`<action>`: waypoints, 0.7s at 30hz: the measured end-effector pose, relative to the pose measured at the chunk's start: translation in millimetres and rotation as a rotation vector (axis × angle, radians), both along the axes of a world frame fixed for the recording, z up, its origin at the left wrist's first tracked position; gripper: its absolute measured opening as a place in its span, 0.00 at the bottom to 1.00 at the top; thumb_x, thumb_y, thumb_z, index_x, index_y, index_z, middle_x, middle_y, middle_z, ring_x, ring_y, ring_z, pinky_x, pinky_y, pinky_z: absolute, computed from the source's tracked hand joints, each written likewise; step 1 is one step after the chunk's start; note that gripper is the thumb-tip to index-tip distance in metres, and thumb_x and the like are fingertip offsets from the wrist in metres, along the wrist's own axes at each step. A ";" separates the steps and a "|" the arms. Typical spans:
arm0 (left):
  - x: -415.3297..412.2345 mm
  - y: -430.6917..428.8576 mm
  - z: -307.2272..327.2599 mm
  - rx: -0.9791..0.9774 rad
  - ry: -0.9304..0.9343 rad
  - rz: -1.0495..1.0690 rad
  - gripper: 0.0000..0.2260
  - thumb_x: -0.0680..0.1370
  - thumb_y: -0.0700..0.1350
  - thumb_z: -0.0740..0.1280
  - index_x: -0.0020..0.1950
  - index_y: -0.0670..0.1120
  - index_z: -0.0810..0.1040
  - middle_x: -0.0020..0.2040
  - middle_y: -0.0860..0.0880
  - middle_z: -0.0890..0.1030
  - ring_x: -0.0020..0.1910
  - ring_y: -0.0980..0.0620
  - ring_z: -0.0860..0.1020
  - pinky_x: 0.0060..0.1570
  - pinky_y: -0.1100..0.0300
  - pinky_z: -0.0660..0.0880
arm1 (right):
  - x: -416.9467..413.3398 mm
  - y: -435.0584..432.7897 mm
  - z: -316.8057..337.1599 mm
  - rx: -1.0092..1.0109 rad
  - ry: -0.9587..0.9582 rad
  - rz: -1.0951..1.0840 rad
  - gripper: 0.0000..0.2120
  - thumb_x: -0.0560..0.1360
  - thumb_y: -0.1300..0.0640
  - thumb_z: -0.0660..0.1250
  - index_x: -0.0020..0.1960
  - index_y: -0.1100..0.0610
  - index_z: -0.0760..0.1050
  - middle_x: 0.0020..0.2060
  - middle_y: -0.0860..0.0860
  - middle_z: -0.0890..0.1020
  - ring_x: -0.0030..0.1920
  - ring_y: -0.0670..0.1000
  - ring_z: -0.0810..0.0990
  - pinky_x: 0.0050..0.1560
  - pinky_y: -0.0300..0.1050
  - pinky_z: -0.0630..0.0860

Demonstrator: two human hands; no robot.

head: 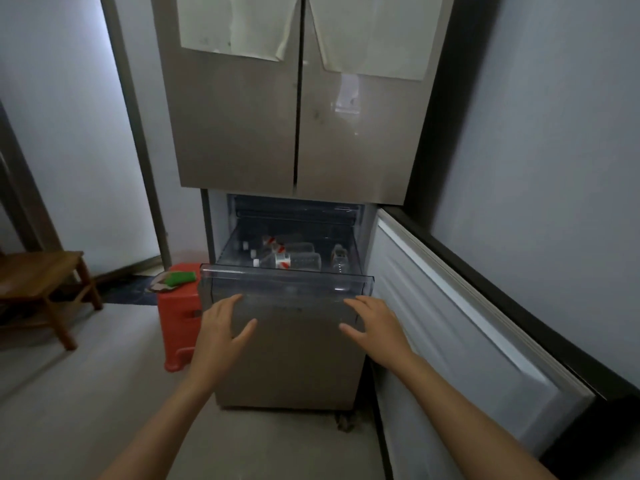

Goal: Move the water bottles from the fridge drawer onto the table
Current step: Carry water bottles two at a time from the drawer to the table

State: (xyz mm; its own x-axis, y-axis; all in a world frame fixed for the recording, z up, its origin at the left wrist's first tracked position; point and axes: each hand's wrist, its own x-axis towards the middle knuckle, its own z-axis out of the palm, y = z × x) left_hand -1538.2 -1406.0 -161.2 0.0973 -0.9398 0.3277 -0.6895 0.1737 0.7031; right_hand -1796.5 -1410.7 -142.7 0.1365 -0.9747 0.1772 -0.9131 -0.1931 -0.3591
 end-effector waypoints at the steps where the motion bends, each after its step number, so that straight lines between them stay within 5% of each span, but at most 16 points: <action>1: -1.0 -7.5 -3.6 0.014 -0.002 0.011 0.24 0.75 0.45 0.67 0.69 0.44 0.66 0.66 0.42 0.70 0.66 0.46 0.67 0.64 0.50 0.66 | -0.2 -11.9 -5.4 0.015 -0.012 0.009 0.25 0.77 0.46 0.60 0.72 0.50 0.61 0.71 0.50 0.63 0.72 0.50 0.58 0.71 0.49 0.57; 10: 9.2 -118.1 -22.6 0.040 -0.008 0.067 0.22 0.74 0.43 0.68 0.67 0.42 0.68 0.65 0.41 0.71 0.65 0.44 0.67 0.64 0.52 0.64 | 2.5 -141.5 -31.8 0.050 -0.027 0.044 0.25 0.77 0.47 0.61 0.71 0.51 0.62 0.70 0.51 0.65 0.71 0.51 0.60 0.71 0.50 0.59; 21: 25.8 -328.4 -25.4 0.061 -0.162 -0.133 0.18 0.75 0.45 0.66 0.64 0.41 0.72 0.65 0.43 0.71 0.66 0.45 0.66 0.64 0.54 0.64 | 7.3 -305.1 -44.2 0.111 0.021 -0.101 0.26 0.76 0.47 0.62 0.71 0.51 0.62 0.70 0.51 0.66 0.70 0.52 0.61 0.69 0.45 0.60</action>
